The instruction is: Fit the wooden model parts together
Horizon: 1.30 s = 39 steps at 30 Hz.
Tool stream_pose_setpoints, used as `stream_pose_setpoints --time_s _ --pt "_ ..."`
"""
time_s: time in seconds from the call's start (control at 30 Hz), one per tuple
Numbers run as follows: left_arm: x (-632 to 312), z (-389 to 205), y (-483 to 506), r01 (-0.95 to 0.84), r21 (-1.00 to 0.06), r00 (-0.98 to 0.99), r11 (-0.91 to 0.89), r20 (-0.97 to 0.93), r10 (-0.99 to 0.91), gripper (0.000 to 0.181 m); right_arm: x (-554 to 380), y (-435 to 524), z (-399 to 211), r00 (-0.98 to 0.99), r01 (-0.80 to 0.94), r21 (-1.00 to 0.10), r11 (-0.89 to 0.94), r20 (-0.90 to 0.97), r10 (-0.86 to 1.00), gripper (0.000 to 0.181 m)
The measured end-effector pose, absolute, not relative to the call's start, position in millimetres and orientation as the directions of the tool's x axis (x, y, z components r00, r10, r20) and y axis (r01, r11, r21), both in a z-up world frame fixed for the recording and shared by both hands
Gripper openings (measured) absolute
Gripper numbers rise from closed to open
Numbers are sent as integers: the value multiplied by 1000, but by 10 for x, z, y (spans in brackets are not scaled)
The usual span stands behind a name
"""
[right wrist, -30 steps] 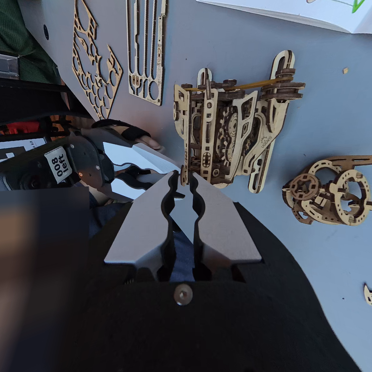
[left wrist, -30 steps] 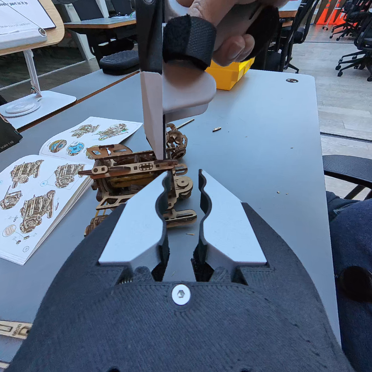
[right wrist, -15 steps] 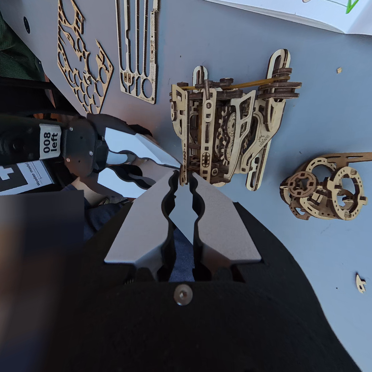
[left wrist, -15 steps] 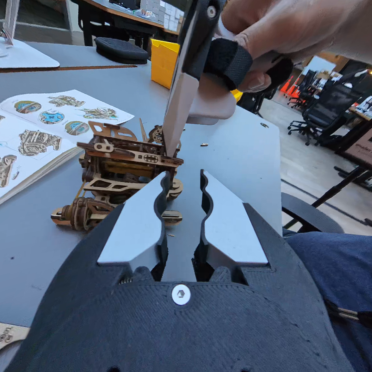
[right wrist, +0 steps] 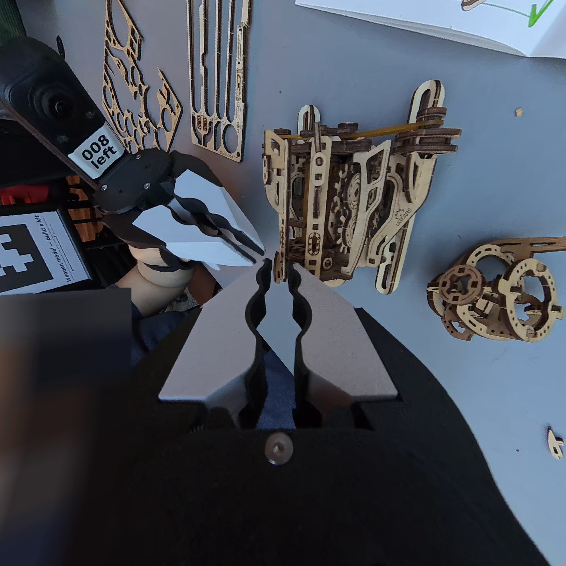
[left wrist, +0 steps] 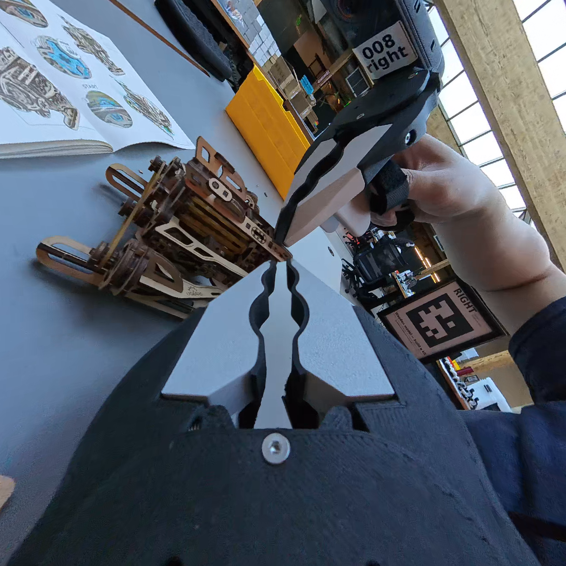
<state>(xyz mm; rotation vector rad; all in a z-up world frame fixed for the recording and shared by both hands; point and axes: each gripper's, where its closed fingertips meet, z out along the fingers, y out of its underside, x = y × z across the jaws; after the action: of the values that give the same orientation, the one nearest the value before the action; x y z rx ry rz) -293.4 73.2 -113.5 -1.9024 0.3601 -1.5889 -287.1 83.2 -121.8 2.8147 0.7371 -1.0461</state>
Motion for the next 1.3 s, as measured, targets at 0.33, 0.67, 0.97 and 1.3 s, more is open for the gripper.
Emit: stream_pose_setpoints --time_s 0.33,0.67,0.97,1.3 --pt "-2871 -1111 793 236 -451 207 -861 889 -409 20 -2871 841 -1224 655 456 -116 -882 -627 421 6" --pt "-2854 -1144 822 272 -328 124 -905 944 -305 24 -2868 846 -1225 658 465 -112 -878 -620 427 6" --pt "-2848 -1179 831 235 -354 150 -905 933 -327 18 -2864 849 -1229 662 465 -119 -877 -611 434 6" --pt "-2864 -1210 856 251 -269 81 -930 963 -257 8 -2871 854 -1224 649 462 -142 -875 -618 443 6"
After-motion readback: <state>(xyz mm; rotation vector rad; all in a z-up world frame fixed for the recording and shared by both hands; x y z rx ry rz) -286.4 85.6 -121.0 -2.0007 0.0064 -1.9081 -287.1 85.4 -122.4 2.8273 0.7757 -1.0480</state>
